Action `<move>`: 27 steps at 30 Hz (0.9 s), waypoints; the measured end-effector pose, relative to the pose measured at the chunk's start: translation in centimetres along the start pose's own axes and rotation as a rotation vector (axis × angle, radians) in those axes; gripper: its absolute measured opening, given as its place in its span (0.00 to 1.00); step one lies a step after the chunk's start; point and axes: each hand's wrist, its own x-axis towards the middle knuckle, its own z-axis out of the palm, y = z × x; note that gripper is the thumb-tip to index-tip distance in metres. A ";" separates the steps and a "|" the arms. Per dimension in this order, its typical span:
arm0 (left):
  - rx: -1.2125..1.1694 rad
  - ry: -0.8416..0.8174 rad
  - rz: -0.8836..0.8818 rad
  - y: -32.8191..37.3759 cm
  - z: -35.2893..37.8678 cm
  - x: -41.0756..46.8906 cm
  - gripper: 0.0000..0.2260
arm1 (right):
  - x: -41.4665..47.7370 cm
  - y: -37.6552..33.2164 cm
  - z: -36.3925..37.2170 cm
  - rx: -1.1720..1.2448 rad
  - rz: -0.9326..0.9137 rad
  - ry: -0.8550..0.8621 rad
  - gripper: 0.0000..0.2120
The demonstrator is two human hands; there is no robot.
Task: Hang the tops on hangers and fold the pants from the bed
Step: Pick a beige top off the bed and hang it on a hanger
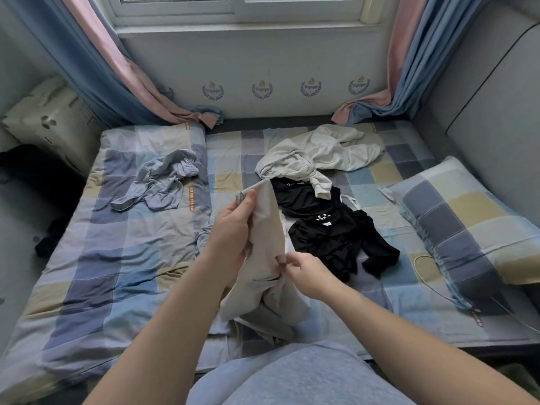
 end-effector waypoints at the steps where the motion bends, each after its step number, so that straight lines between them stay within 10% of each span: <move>1: 0.003 0.013 -0.001 0.3 -0.2 0.0 0.09 | 0.2 0.4 -0.2 -0.017 0.020 0.030 0.10; 7: -0.002 -0.028 -0.073 1.2 -0.7 -0.2 0.12 | 0.7 0.1 -0.6 -0.005 -0.096 -0.070 0.21; 17: 0.373 0.209 -0.011 1.8 -3.1 3.1 0.15 | 1.0 0.0 -1.7 0.039 -0.086 0.205 0.11; 22: 0.751 0.149 -0.030 -1.8 -3.2 2.1 0.41 | -0.2 -5.0 -5.1 0.375 -0.169 0.326 0.17; 27: 0.831 -0.104 0.118 -5.0 -0.6 -0.7 0.27 | -1.8 -10.3 -7.5 0.680 -0.197 0.274 0.13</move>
